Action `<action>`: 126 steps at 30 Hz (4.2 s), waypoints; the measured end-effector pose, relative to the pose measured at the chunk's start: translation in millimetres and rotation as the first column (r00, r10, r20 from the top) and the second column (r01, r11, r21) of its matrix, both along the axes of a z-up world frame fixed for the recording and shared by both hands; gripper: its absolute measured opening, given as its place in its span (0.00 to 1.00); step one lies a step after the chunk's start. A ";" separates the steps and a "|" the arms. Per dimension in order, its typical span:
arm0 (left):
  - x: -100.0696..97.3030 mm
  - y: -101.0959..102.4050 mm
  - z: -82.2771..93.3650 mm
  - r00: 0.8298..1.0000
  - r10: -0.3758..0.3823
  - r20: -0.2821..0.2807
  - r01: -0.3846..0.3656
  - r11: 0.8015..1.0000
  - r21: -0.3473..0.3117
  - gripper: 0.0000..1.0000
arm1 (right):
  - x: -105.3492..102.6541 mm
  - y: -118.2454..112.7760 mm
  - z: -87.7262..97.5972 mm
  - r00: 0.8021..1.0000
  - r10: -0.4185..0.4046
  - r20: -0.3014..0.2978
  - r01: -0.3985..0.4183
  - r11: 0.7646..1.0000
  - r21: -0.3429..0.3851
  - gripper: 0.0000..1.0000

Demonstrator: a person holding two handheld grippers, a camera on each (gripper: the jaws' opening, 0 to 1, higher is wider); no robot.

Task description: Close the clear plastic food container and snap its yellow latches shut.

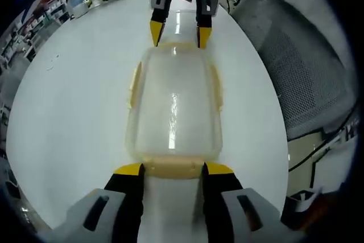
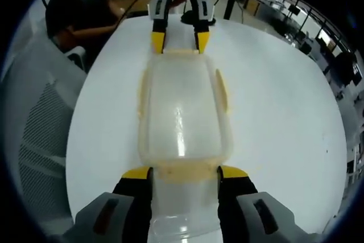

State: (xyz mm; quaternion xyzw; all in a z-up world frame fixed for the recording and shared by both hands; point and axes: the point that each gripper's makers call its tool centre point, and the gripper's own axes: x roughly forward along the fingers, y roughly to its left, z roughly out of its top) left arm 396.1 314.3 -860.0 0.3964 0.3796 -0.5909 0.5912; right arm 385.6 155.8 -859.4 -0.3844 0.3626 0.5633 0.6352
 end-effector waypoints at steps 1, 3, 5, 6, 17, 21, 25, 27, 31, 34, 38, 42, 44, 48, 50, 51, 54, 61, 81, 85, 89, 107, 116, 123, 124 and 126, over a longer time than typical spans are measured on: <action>0.0 0.0 -0.1 1.000 -0.005 0.000 0.005 1.000 0.002 0.40 | -0.4 -0.5 0.0 1.000 0.003 0.000 -0.003 1.000 -0.002 0.42; 0.0 -0.4 -0.1 1.000 -0.008 0.000 0.008 1.000 0.002 0.40 | -0.4 -0.5 0.2 1.000 0.009 0.004 -0.009 1.000 -0.002 0.39; 0.5 -0.1 -0.5 1.000 -0.011 0.000 0.011 1.000 0.001 0.40 | -0.4 -0.7 0.2 1.000 0.008 0.003 -0.008 1.000 -0.004 0.39; 0.1 -0.1 -0.4 1.000 -0.010 -0.001 0.010 1.000 -0.001 0.40 | -0.3 -0.7 0.3 1.000 0.009 0.002 -0.009 1.000 -0.005 0.39; -0.3 -0.8 0.0 1.000 -0.021 0.002 0.021 1.000 -0.002 0.40 | -0.2 -0.7 0.3 1.000 0.017 0.000 -0.017 1.000 -0.011 0.39; -0.9 -1.6 0.4 0.999 -0.042 0.006 0.042 0.999 -0.009 0.40 | 0.1 -0.6 0.1 1.000 0.018 -0.001 -0.018 1.000 -0.013 0.39; -0.8 -1.7 0.5 0.998 -0.057 0.005 0.057 0.998 -0.021 0.40 | 0.1 -0.8 -0.1 1.000 0.017 -0.002 -0.017 1.000 -0.016 0.39; -0.6 -1.5 0.6 0.998 -0.060 0.005 0.060 0.998 -0.026 0.40 | 0.3 -0.8 -0.2 1.000 0.016 -0.003 -0.016 1.000 -0.017 0.39; -1.1 -1.6 1.0 0.999 -0.052 0.004 0.052 0.998 -0.029 0.40 | 0.4 -0.8 -0.4 1.000 0.016 -0.004 -0.016 1.000 -0.018 0.38; -0.9 -1.7 1.0 0.999 -0.049 0.002 0.049 0.998 -0.026 0.39 | 0.5 -0.8 -0.4 1.000 0.016 -0.005 -0.016 1.000 -0.018 0.38; -0.9 -1.6 1.3 0.999 -0.034 0.002 0.034 0.999 -0.026 0.39 | 0.8 -1.4 -0.3 1.000 0.013 -0.007 -0.013 1.000 -0.019 0.38; -2.0 -2.8 1.7 1.000 -0.009 0.001 0.009 1.000 -0.024 0.39 | 1.6 -3.0 -0.1 1.000 0.014 -0.008 -0.014 1.000 -0.017 0.38; -2.3 -3.7 1.7 1.000 -0.003 0.000 0.003 1.000 -0.021 0.39 | 2.2 -3.7 -0.1 1.000 0.012 -0.009 -0.012 1.000 -0.018 0.38; -2.7 -4.5 1.7 1.000 0.001 0.001 -0.001 1.000 -0.014 0.39 | 1.4 -4.9 1.1 1.000 0.015 -0.020 -0.015 1.000 -0.015 0.38; -3.7 -5.3 2.0 1.000 0.001 0.003 -0.001 1.000 -0.008 0.39 | 0.5 -5.6 2.7 1.000 0.019 -0.019 -0.020 1.000 -0.011 0.38; -4.4 -5.5 2.2 1.000 -0.001 0.005 0.001 1.000 -0.006 0.39 | -0.4 -5.8 3.5 1.000 0.019 -0.023 -0.019 1.000 -0.007 0.38; -6.6 -6.5 4.0 1.000 0.008 0.004 -0.008 1.000 -0.006 0.39 | -0.9 -7.4 6.6 1.000 0.021 -0.018 -0.022 1.000 -0.003 0.38; -9.4 -9.1 12.9 1.000 0.012 0.017 -0.012 1.000 -0.007 0.38 | -3.0 -9.5 11.0 0.999 0.030 -0.015 -0.030 1.000 0.003 0.38; -20.7 -16.3 45.9 0.998 0.058 0.038 -0.058 0.998 -0.014 0.38 | -5.8 -16.3 42.8 0.997 0.074 0.011 -0.074 0.997 0.022 0.37; -20.4 -18.7 49.3 0.996 0.075 0.042 -0.074 0.997 -0.025 0.38 | -4.8 -19.3 49.5 0.996 0.083 0.021 -0.084 0.996 0.017 0.37; -23.5 -22.3 51.6 0.995 0.090 0.046 -0.089 0.996 -0.026 0.38 | -4.6 -22.5 53.6 0.995 0.101 0.025 -0.101 0.995 0.012 0.37; -32.6 -52.6 62.8 0.989 0.135 0.054 -0.132 0.990 -0.056 0.38 | -6.7 -52.0 66.0 0.989 0.146 0.026 -0.146 0.989 0.000 0.37; -35.4 -65.5 72.6 0.986 0.154 0.058 -0.151 0.987 -0.063 0.38 | -7.5 -65.3 76.4 0.986 0.164 0.031 -0.165 0.986 0.007 0.37; -37.0 -85.3 73.8 0.985 0.164 0.058 -0.161 0.985 -0.057 0.38 | -7.9 -82.7 77.9 0.984 0.174 0.030 -0.174 0.985 0.002 0.37; -37.4 -87.7 73.9 0.985 0.166 0.056 -0.163 0.985 -0.059 0.38 | -7.7 -86.7 78.3 0.984 0.176 0.029 -0.176 0.984 0.001 0.37; -37.7 -94.0 74.0 0.984 0.169 0.056 -0.166 0.984 -0.064 0.38 | -7.4 -93.4 78.2 0.984 0.178 0.029 -0.178 0.984 0.000 0.37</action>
